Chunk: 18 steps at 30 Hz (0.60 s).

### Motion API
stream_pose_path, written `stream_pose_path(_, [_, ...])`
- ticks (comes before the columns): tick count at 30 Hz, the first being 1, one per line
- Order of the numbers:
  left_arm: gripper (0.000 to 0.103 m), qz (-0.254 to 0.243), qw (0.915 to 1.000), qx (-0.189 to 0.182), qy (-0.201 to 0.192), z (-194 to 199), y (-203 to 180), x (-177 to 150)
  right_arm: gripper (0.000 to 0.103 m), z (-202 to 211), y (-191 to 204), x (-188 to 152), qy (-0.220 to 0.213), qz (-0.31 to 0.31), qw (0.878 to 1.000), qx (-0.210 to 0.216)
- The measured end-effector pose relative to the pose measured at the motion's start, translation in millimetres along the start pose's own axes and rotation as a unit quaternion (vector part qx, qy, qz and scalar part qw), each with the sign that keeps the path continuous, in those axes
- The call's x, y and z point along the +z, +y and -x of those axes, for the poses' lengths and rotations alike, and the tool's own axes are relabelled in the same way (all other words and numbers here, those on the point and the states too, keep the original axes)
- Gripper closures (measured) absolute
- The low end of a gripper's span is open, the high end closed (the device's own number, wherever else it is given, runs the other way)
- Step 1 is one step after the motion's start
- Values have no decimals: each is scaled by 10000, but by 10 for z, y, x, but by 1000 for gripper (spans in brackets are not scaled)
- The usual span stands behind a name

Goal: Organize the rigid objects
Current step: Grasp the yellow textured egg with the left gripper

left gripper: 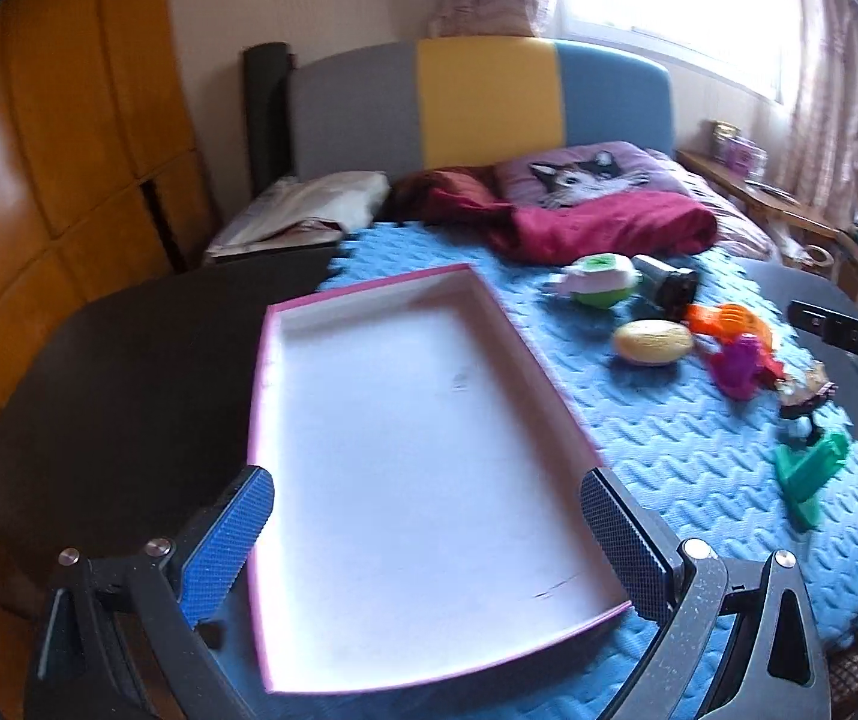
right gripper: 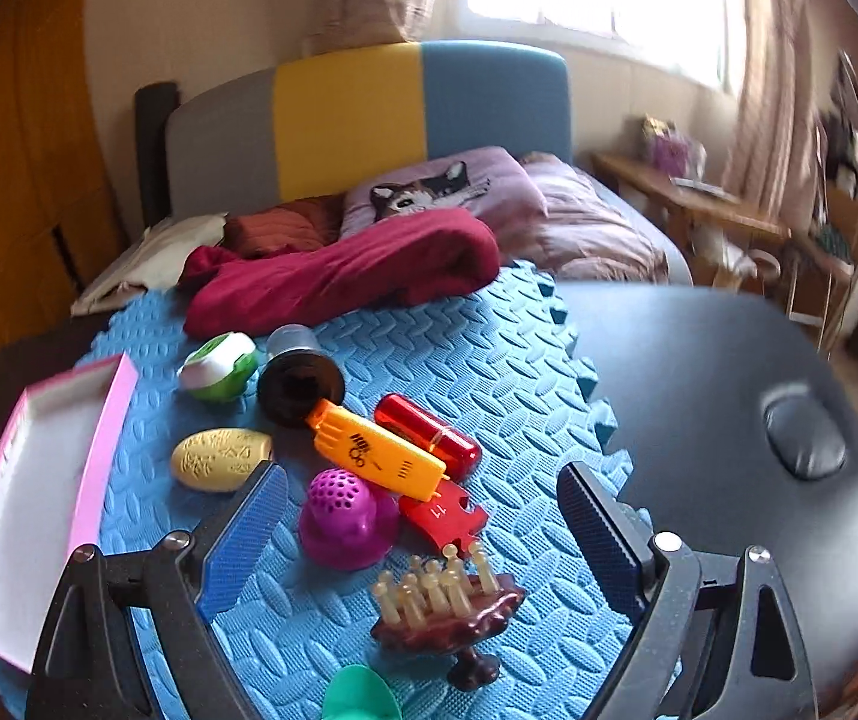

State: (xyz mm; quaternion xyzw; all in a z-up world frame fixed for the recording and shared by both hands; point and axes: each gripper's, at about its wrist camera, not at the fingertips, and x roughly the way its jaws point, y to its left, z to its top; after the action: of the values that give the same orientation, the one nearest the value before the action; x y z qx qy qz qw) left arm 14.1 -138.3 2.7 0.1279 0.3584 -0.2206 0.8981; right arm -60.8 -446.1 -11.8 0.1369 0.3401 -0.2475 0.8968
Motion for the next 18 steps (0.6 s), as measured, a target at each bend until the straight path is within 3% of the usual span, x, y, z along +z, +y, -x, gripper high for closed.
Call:
stream_pose_path(5, [0, -137, 9998, -120, 25, -102, -214, 128, 10, -58, -72, -13, 201, -241, 9995, 101])
stream_pose_path(18, [0, -529, 9955, -728, 295, -581, -908, 574, 10, 21, -289, 36, 26, -823, 9963, 253])
